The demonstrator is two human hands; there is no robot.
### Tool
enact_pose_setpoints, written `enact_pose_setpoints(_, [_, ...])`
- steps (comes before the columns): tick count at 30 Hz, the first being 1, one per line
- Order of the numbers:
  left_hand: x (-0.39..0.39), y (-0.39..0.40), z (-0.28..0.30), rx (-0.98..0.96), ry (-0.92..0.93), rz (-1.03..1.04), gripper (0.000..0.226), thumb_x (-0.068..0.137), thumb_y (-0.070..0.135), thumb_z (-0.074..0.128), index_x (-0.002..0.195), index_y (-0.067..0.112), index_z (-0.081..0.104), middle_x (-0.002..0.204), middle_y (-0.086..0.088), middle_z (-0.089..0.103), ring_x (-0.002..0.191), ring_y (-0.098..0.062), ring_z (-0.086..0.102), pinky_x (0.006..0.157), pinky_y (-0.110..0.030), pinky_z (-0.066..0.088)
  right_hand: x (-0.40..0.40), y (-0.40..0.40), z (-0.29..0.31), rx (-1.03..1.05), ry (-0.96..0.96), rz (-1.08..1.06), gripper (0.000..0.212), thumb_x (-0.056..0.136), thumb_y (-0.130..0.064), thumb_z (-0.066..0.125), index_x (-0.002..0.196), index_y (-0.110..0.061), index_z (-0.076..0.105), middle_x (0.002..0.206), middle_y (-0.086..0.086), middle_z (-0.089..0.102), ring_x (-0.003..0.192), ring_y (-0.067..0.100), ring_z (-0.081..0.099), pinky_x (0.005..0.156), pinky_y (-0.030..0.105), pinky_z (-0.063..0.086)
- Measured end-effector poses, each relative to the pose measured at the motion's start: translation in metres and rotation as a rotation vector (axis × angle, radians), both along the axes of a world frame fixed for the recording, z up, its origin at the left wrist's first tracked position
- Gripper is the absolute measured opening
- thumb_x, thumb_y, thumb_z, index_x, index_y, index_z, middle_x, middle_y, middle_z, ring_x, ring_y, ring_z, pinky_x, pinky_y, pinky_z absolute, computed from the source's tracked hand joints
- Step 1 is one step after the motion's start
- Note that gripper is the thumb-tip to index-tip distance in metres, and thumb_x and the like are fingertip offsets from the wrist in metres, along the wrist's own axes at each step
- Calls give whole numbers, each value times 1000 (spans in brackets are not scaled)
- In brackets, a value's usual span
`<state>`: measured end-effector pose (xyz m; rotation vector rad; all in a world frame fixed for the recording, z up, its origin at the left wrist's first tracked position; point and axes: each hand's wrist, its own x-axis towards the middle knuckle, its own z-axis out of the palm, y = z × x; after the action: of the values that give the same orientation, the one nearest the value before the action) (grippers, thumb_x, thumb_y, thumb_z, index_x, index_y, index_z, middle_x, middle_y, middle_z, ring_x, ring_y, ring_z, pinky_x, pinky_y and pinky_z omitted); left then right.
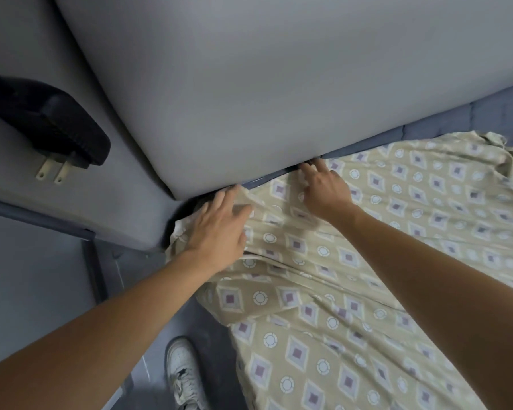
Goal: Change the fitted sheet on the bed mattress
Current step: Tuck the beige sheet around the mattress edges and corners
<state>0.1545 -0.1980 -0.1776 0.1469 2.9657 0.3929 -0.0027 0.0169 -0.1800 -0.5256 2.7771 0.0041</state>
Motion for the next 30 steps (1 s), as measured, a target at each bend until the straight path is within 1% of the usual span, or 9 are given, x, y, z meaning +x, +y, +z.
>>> enact_pose_setpoints(3, [-19,8,-5,5,-14,-102,54,90,22,64,143,32,54,169,-13,21,151,-32,26,116,-51,37,-11,0,1,8,21,-13,60,91,-6,58,148,-24,50,137,13,46,93,43,65,65,43,48])
enact_pose_setpoints(5, [-25,9,-6,-23,-54,-119,53,93,23,63,144,35,55,163,-12,29,145,-32,31,115,-50,37,-12,3,-2,-59,77,-82,44,94,-7,56,136,-19,62,125,14,51,85,43,64,66,44,52])
enact_pose_setpoints(10, [-34,11,4,-190,-95,-100,24,83,19,85,100,14,70,109,-5,52,106,-27,54,71,-39,56,8,4,-8,-268,273,-287,16,89,-3,64,100,-9,74,100,13,49,69,37,55,58,36,43])
enact_pose_setpoints(15, [-50,12,18,-348,-173,-103,30,88,-5,70,116,6,66,120,-9,60,97,-29,72,67,-39,48,18,-36,-8,-427,212,-431,24,93,-20,54,78,-9,70,64,12,59,62,36,53,56,34,32])
enact_pose_setpoints(19, [-38,-12,14,-337,-167,-52,25,90,20,79,111,13,67,113,-5,65,86,-27,75,61,-37,49,27,-44,-18,-698,47,-376,20,98,-20,53,93,-16,71,78,4,70,72,29,65,67,43,56])
enact_pose_setpoints(21, [-27,-21,6,-309,-91,-25,28,77,11,86,97,16,67,95,-4,66,67,-27,71,48,-34,39,41,-37,-15,-728,-35,-243,23,100,-18,54,116,-19,70,102,1,72,93,23,65,85,37,54])
enact_pose_setpoints(23, [-17,-24,-4,-190,20,-5,33,74,2,79,100,14,64,95,-7,61,73,-30,68,49,-36,45,57,-29,-18,-698,12,-85,36,94,-20,57,129,-16,62,121,5,64,109,24,57,94,36,48])
enact_pose_setpoints(26, [3,-16,-12,-35,126,-12,30,89,14,66,118,13,61,114,-8,56,106,-29,58,74,-48,56,71,-26,-30,-550,139,64,36,89,-28,66,122,-13,62,124,6,58,110,27,54,93,44,49])
enact_pose_setpoints(30, [28,-7,-20,-31,11,68,60,96,37,54,151,15,43,160,-15,35,147,-34,35,116,-50,41,78,-32,-41,-357,52,207,50,102,-34,41,149,-19,53,158,7,46,154,33,31,125,51,27])
